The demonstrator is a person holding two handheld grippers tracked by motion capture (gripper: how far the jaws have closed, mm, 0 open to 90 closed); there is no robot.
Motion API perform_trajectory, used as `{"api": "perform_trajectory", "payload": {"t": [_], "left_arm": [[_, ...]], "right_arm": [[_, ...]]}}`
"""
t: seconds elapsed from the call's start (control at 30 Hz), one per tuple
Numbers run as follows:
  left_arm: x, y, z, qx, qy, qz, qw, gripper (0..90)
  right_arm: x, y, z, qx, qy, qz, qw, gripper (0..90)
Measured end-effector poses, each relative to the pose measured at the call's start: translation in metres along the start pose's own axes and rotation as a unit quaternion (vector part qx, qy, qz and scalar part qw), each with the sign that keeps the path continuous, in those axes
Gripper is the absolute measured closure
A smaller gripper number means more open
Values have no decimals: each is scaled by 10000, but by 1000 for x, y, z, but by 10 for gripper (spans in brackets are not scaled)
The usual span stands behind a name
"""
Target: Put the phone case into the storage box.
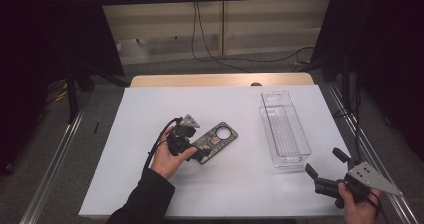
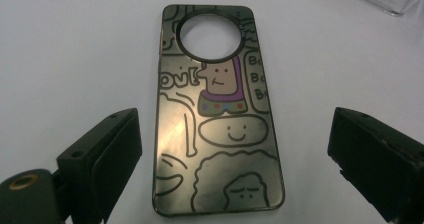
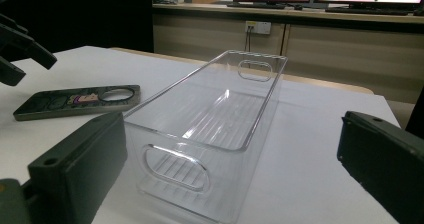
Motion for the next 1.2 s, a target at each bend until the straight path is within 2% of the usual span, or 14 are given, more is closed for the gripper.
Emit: {"api": "perform_trajectory", "payload": {"t": [0.07,0.3,0.37,0.4,0.47,0.57,0.63,0.67,0.8,0.93,1.0,1.07,1.13,1.2], "left_arm": [[2,-1,-9,138,-33,-46,9999,73],[6,-5,-22,362,-25,-52,9993,71],[6,-6,-28,484,-36,4,9988,67],[5,-7,-32,617,-79,-54,9981,66],[5,-8,-34,673,-72,-117,9976,65],[5,-11,-40,672,-30,-92,9977,71],[5,-11,-46,832,-42,-69,9965,76],[5,-11,-46,832,-42,-69,9965,76],[7,-6,-55,1170,-32,-51,9931,73],[8,-6,-56,1137,-45,-13,9935,76],[8,-6,-57,1202,-76,-112,9927,74],[6,-5,-59,1305,-241,-229,9909,65],[5,-5,-60,1347,-313,-314,9899,54],[5,-5,-61,1330,-310,-325,9901,54]], "right_arm": [[0,0,0,-1,8,-5,10000,0],[0,0,0,3,10,-11,10000,0],[-1,0,0,4,8,-9,10000,0],[-1,0,0,1,8,-6,10000,0],[-1,0,0,1,8,-6,10000,0],[-1,0,0,5,11,-16,10000,0],[-1,0,0,-1,13,-15,10000,0],[-1,0,0,-1,13,-15,10000,0],[-1,0,0,-1,12,-25,10000,0],[-1,1,0,-2,8,-41,10000,0],[-1,1,0,5,5,-34,10000,0],[0,1,0,10,0,-30,10000,0],[0,1,0,8,6,-29,10000,0],[0,1,0,10,3,-21,10000,0]]}}
Point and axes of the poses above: each handheld gripper's, and its own axes: z roughly backward along the jaws, y roughly out of its underside, x roughly to its left, the point moved 7 cm from there along -z, roughly forward along the jaws, and after that the axes turned 2 degrees about z, right-handed, at the moved point
